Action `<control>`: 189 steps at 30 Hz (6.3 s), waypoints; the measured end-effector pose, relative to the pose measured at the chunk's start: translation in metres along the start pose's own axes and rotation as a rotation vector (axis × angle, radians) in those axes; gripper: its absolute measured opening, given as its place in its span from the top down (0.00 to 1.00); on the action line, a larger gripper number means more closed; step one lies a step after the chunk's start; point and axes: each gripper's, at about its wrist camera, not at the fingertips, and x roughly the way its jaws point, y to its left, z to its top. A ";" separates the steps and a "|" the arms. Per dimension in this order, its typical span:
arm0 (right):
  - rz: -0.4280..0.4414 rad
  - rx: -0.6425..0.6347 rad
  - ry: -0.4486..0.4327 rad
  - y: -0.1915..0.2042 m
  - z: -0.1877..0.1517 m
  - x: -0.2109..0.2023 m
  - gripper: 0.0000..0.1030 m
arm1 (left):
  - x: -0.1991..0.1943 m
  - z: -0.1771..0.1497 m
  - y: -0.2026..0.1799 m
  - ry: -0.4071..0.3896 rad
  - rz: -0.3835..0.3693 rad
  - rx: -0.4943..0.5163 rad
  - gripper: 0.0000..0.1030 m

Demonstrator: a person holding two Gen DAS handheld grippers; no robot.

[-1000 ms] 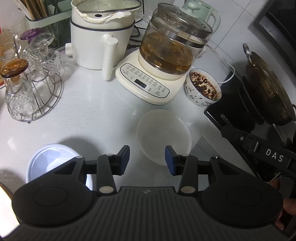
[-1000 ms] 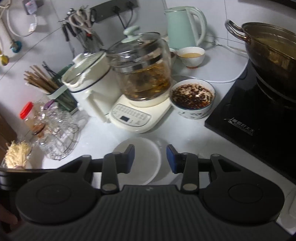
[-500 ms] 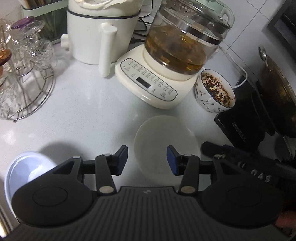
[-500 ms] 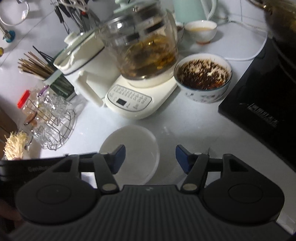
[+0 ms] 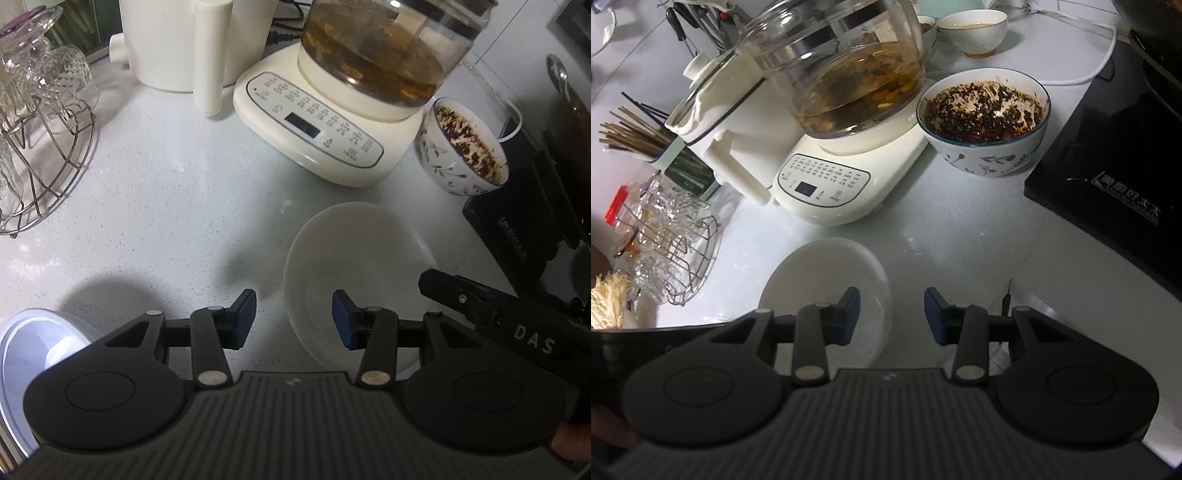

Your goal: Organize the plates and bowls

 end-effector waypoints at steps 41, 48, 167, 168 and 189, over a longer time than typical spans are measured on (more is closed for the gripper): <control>0.064 -0.012 -0.067 0.023 -0.007 -0.036 0.90 | -0.056 -0.004 0.005 -0.025 -0.060 -0.030 0.89; 0.064 -0.043 -0.103 0.041 -0.005 -0.064 0.90 | -0.095 -0.007 0.001 -0.055 -0.056 0.003 0.89; 0.282 -0.300 0.352 0.187 -0.061 0.060 0.53 | -0.147 -0.123 0.184 -0.170 0.195 -0.561 0.52; 0.284 -0.290 0.363 0.186 -0.063 0.062 0.54 | -0.147 -0.124 0.184 -0.171 0.197 -0.565 0.52; 0.239 -0.213 0.401 0.160 -0.064 0.069 0.80 | -0.142 -0.114 0.168 -0.186 0.154 -0.520 0.41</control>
